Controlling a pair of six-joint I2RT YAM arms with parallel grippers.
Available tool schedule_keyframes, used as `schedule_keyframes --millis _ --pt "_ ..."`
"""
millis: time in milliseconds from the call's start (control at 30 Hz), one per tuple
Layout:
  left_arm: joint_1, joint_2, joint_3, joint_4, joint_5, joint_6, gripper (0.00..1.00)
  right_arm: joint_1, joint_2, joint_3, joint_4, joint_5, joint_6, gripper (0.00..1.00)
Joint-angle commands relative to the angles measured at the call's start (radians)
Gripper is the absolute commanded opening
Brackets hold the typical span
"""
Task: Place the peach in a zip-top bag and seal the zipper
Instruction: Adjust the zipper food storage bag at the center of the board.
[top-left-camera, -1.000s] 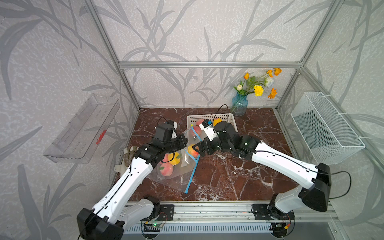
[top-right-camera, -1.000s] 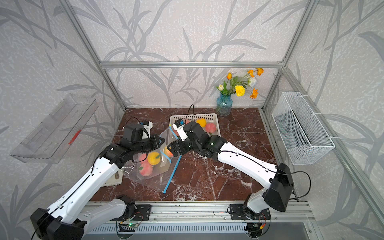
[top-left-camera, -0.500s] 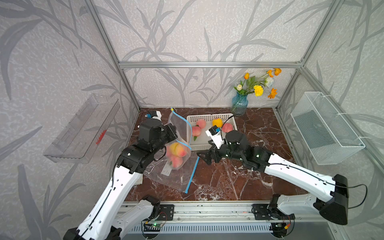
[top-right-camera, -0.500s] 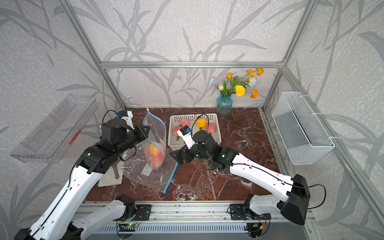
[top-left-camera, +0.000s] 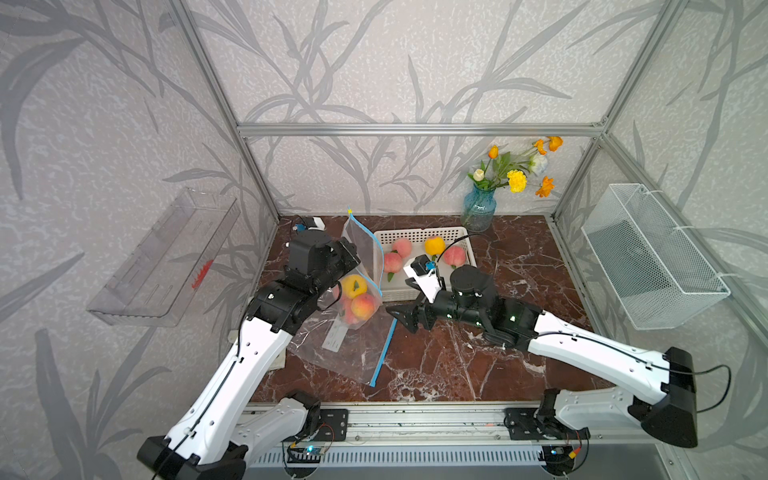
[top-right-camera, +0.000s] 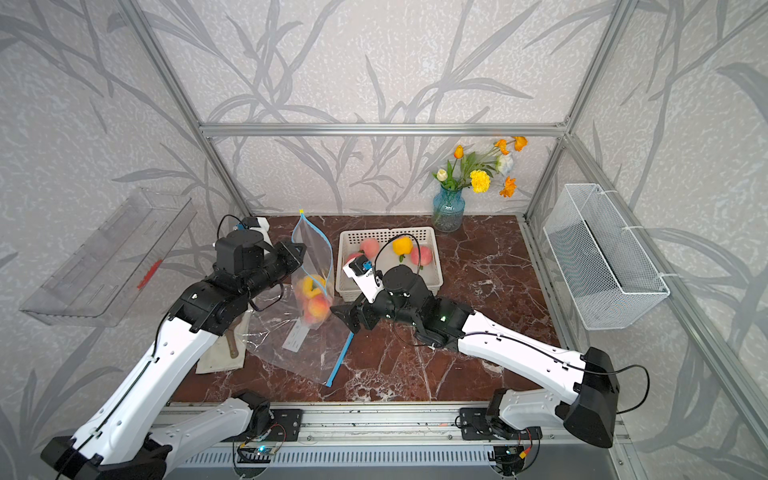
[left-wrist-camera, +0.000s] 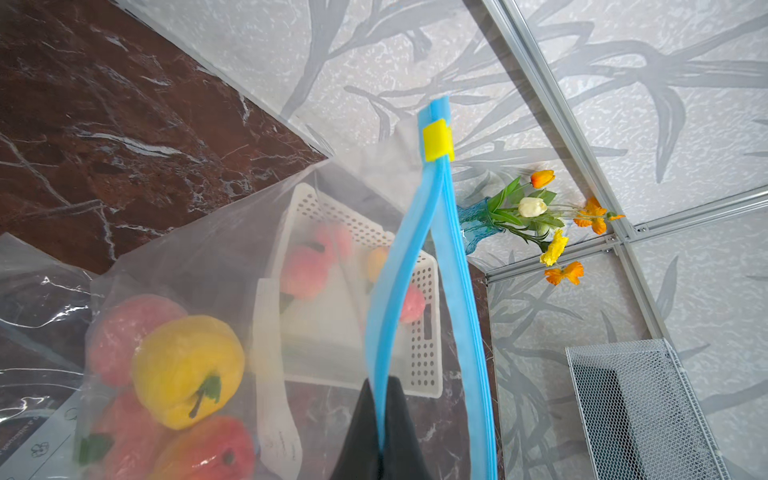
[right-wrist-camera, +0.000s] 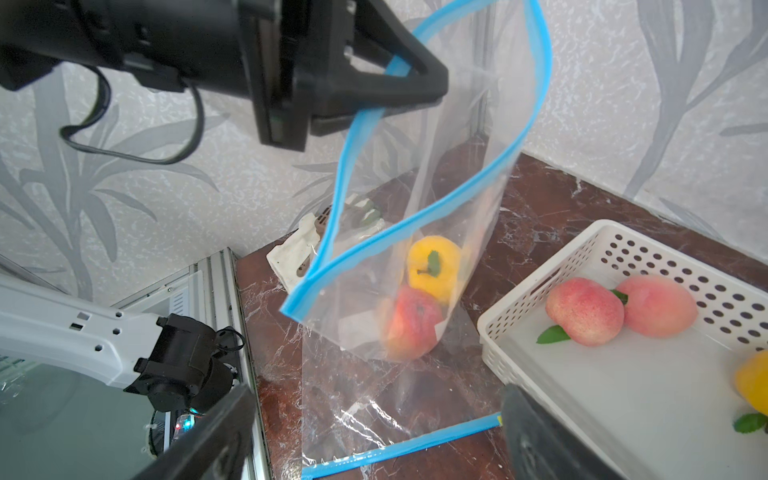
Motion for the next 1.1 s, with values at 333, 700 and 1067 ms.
schedule_keyframes --millis 333,700,1067 --pt "0.004 -0.039 -0.062 0.049 -0.022 -0.107 0.0 0.079 0.096 -0.036 0.271 0.198 -0.045 0.73" --pt "0.004 -0.047 -0.063 0.04 -0.006 -0.109 0.03 0.087 0.135 -0.097 0.456 0.328 -0.021 0.36" --pt "0.004 -0.06 -0.069 0.045 0.012 -0.089 0.05 0.085 0.157 -0.075 0.455 0.267 -0.058 0.16"
